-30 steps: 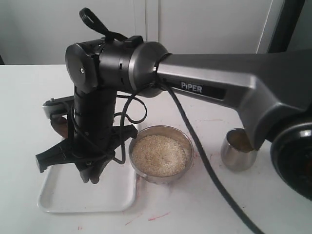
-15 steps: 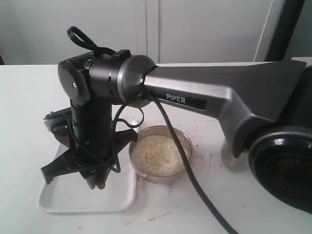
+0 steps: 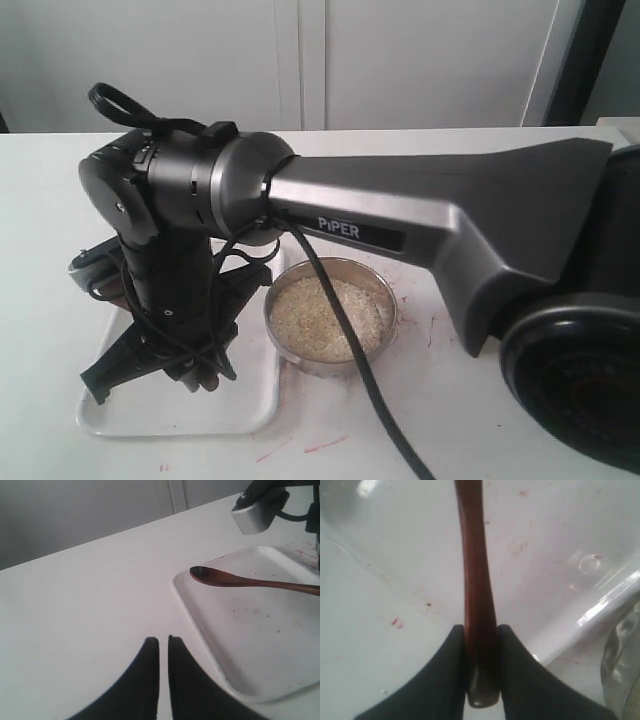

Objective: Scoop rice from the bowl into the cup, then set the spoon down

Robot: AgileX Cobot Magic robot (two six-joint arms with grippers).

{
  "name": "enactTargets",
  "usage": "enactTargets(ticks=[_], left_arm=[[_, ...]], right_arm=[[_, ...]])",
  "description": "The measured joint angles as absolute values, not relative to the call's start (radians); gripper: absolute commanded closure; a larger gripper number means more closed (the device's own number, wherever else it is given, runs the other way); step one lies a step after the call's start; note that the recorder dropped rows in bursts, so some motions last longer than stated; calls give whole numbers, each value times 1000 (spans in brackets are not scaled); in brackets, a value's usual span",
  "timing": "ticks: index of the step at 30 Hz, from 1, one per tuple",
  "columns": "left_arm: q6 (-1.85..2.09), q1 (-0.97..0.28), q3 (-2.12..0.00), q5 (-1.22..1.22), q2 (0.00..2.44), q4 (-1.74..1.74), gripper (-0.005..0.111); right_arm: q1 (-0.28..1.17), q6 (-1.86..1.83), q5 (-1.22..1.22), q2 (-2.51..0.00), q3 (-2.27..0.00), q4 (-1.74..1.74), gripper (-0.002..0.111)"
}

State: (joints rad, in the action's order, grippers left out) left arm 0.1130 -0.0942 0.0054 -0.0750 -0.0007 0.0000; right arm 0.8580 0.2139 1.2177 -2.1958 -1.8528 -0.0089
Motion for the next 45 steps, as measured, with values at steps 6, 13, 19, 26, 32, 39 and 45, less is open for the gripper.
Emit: enactTargets(ticks=[6,13,19,26,32,39,45], left_arm=[[113,-94,5,-75,-1,0,92],[113,-94,5,-75,-1,0,92],[113,-94,5,-75,-1,0,92],[113,-94,5,-75,-1,0,92],[113,-94,5,-75,-1,0,92],[113,-94,5,-75,-1,0,92],[113,-94,5,-75,-1,0,92]], right_arm=[[860,207,1218,-2225,-1853,-20,108],[860,207,1218,-2251,-1853,-22,108],[860,205,1218,-2267,-1853,-30,108],[860,203,1218,-2268,-1853,-48,108],[860,203,1218,-2276,-1853,-49,108],[860,203,1218,-2279,-1853,-53,108],[860,201,1218,-2279,-1853,-53,108]])
